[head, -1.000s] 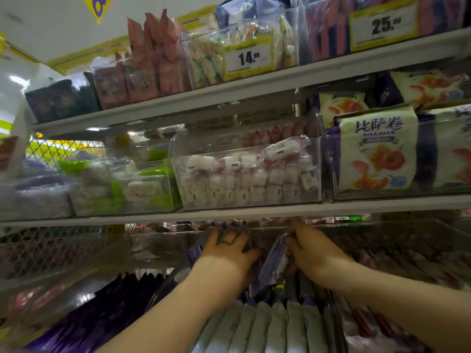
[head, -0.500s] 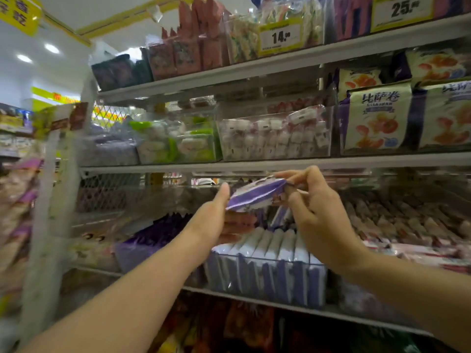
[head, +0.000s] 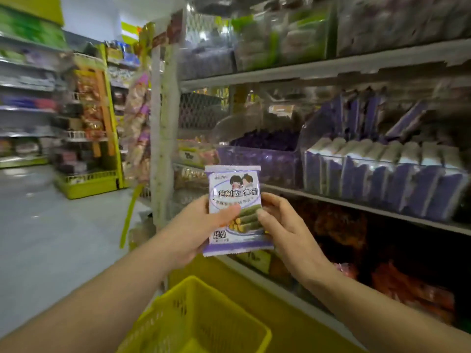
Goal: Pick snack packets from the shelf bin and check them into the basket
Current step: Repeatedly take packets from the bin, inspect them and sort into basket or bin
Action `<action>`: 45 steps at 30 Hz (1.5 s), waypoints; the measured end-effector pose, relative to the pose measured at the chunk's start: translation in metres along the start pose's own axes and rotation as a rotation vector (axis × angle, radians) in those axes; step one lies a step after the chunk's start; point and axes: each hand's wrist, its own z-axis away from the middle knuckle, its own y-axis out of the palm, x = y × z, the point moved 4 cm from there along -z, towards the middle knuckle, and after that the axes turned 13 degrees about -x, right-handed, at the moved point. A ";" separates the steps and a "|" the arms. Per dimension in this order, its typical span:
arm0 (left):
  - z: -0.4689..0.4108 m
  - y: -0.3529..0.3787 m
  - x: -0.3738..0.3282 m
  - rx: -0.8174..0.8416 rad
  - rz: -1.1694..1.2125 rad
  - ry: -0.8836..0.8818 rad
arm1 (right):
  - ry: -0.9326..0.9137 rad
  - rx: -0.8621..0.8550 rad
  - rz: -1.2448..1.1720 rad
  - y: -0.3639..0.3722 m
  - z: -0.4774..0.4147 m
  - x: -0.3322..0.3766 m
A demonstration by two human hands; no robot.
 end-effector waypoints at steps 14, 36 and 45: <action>0.021 -0.043 0.121 -0.028 -0.241 -0.134 | 0.585 0.107 -0.392 0.051 0.012 -0.111; 0.024 -0.052 0.113 -0.268 0.260 -0.291 | 0.680 0.150 -0.289 0.053 0.032 -0.121; 0.025 -0.051 0.109 -0.193 0.309 -0.295 | 0.684 0.148 -0.214 0.045 0.024 -0.119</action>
